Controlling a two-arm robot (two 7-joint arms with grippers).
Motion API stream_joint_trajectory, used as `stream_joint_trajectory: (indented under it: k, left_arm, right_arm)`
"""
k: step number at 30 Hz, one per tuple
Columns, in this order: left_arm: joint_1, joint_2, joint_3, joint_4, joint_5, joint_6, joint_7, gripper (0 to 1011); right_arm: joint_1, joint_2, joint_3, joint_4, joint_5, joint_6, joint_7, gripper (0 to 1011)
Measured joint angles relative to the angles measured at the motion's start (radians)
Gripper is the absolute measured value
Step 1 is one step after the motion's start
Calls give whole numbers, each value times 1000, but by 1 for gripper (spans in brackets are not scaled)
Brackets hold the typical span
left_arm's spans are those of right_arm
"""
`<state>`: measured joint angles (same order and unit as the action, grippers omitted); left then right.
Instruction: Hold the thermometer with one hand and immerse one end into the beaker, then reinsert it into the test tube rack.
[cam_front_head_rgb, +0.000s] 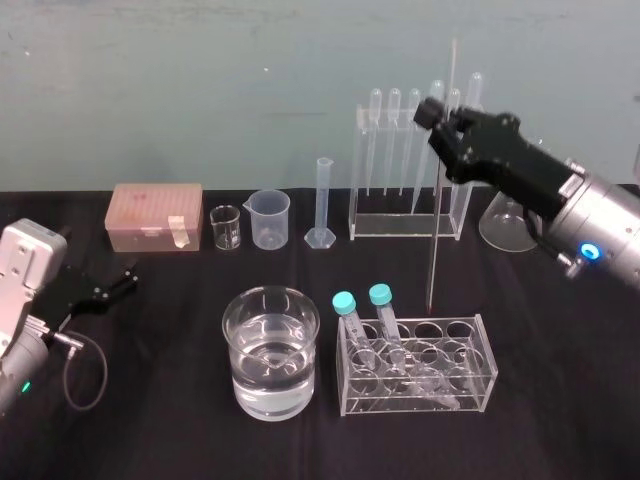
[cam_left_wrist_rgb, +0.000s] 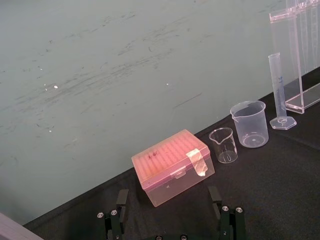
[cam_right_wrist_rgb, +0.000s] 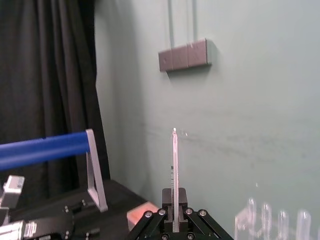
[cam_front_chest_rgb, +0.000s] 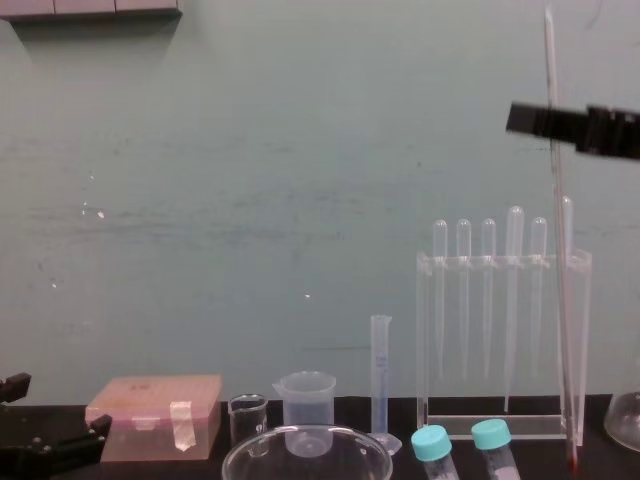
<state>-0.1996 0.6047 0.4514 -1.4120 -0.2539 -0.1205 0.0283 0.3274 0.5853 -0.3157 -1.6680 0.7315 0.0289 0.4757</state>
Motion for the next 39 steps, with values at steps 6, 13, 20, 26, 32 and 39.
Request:
stream_joint_trajectory:
  k: [6,13,20,26,32,39]
  left_arm:
    - [0,0,0,0,0,0,0,1008]
    - [0,0,0,0,0,0,0,1008]
    - [0,0,0,0,0,0,0,1008]
    - [0,0,0,0,0,0,0,1008]
    - [0,0,0,0,0,0,0,1008]
    - [0,0,0,0,0,0,0,1008]
  right_arm:
    - [58,-12,8,0,22,-5,32,55]
    - [157,-55,-12,27,71,12,62,56]
    - [216,-121,-103,45,123,36,121,55]
    - [235,-161,-183,53,152,48,184,55]
    - [238,-165,-239,91,144,38,223,56]
    - [229,-158,-298,163,95,-20,260,55]
